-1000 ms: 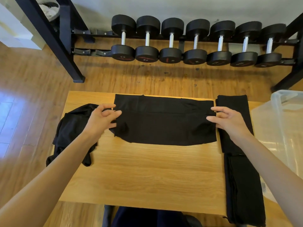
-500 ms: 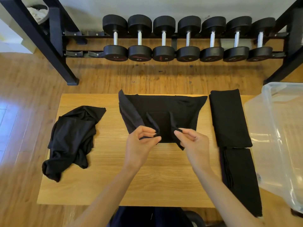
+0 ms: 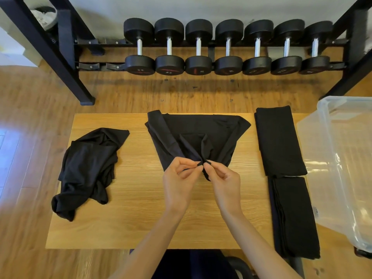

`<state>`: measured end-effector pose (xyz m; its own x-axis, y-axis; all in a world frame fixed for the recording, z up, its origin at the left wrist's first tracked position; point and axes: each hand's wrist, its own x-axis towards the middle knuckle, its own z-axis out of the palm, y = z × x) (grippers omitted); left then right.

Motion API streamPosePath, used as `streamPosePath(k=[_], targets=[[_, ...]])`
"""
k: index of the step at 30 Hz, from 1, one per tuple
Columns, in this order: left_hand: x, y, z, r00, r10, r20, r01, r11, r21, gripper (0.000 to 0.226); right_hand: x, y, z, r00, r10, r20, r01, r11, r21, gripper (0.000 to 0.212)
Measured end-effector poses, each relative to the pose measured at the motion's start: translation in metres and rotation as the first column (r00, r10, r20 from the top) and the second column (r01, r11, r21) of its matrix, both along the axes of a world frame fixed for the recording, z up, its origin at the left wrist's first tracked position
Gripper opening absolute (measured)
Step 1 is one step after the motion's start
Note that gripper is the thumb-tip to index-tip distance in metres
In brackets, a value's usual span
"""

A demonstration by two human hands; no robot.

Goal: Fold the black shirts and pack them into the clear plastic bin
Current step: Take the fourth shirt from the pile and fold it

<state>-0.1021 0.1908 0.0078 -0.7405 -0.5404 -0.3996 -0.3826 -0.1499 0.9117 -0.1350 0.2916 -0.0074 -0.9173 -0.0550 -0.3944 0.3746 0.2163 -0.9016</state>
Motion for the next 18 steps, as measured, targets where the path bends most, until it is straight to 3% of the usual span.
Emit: streamPosePath(k=[7,11,16,18], targets=[[-0.001,0.0,-0.002,0.999,-0.054,-0.006,0.054,0.998,0.023,0.014,0.0,-0.005,0.007,0.995,-0.057,0.076,0.064,0.994,-0.09,0.011],[-0.002,-0.004,-0.006,0.992,-0.127,0.016,0.127,0.992,0.017,0.019,-0.003,-0.006,0.0,0.99,-0.09,0.104,0.093,0.995,-0.025,0.026],[-0.011,-0.02,-0.012,0.969,-0.237,0.072,0.234,0.971,0.047,0.026,-0.008,-0.01,-0.002,0.992,-0.094,0.084,0.091,0.995,0.032,0.018],[-0.022,-0.035,-0.013,0.961,-0.268,0.076,0.269,0.963,-0.008,0.023,-0.008,-0.011,-0.001,0.993,-0.092,0.077,0.09,0.995,0.033,0.019]])
